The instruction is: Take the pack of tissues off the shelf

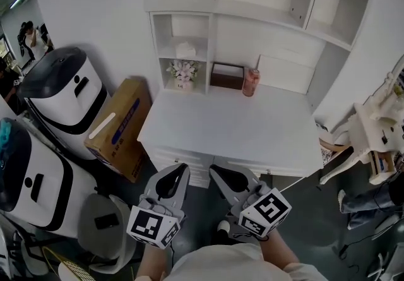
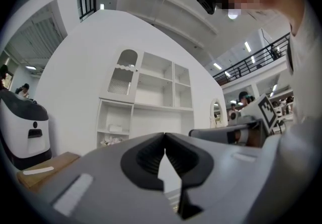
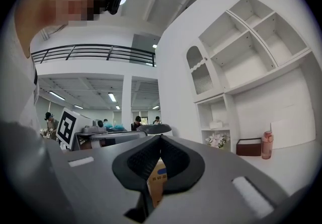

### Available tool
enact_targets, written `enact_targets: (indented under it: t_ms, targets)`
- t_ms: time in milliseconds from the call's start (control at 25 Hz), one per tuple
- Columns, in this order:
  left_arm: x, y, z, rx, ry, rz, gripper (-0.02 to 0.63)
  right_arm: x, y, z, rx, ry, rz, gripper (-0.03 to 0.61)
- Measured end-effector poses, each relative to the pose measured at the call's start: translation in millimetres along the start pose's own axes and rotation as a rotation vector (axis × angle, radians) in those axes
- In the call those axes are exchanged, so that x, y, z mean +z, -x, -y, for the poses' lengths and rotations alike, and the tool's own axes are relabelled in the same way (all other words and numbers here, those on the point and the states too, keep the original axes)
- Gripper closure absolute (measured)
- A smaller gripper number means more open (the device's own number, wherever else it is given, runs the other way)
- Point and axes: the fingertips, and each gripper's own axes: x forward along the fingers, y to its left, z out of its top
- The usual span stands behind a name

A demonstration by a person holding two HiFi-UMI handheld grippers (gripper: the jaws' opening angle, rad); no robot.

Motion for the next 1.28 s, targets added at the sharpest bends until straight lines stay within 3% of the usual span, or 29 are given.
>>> enact_targets:
  t_ms: [840,1280]
  targets:
    - [-11,-114,3,0.100,-0.022,-0.004,0.612,3,-17,128,0.089,-0.032,0.001,0.577]
    - [-19,-136,-14,0.110,-0.013,-0.030,0.612,-5,-33,148,0.094,-0.077,-0.006,0.577]
